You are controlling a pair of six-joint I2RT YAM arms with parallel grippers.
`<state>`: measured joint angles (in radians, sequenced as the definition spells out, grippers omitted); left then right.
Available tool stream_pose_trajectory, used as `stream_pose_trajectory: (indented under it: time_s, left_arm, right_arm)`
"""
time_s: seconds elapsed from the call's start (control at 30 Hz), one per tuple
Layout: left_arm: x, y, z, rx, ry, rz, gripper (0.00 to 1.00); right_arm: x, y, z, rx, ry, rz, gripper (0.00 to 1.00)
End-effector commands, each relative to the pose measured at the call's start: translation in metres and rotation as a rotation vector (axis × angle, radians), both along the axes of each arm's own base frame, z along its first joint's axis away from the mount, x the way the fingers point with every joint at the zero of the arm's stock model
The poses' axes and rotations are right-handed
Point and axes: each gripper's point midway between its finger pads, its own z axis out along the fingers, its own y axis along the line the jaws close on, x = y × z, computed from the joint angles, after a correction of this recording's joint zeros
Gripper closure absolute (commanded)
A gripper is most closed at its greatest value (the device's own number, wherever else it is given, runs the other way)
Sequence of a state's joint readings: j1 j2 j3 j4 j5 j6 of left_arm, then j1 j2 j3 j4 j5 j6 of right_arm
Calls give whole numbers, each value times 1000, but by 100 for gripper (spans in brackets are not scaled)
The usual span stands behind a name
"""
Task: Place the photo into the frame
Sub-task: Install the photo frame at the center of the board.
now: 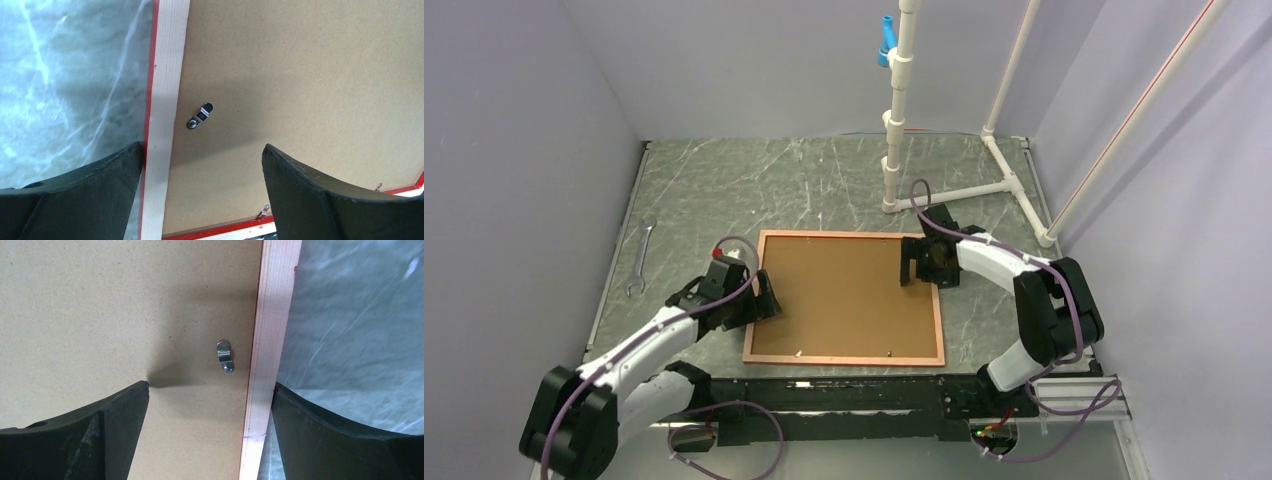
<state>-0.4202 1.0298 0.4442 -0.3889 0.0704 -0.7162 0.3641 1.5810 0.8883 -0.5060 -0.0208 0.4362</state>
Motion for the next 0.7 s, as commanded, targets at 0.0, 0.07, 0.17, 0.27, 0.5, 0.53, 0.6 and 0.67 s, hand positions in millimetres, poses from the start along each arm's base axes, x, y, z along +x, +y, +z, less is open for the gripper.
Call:
stream_pose_trajectory:
  time_s: [0.0,0.07,0.17,0.27,0.5,0.53,0.6,0.67]
  left_arm:
    - [-48,-2,-15,-49,116,9,10]
    - [-57,7,-17,-42,122,51,11]
    - [-61,12,-14,-51,99,90,10]
    - [-61,16,-11,-41,90,121,8]
    - [-53,21,-8,40,116,100,6]
    - [-52,21,-8,46,119,95,6]
    - [-50,19,-11,49,123,71,7]
    - [-50,19,-13,61,132,65,7]
  right_arm:
    - [-44,50,10,171,68,85,10]
    - [-55,54,9,162,75,95,10]
    - [-64,48,3,139,80,65,9]
    - [-59,32,-1,54,65,21,9]
    - [-28,10,3,-63,18,-29,11]
    - [-24,8,2,-68,18,-34,13]
    - [-19,3,1,-81,22,-40,16]
    - [-15,0,0,-93,30,-45,17]
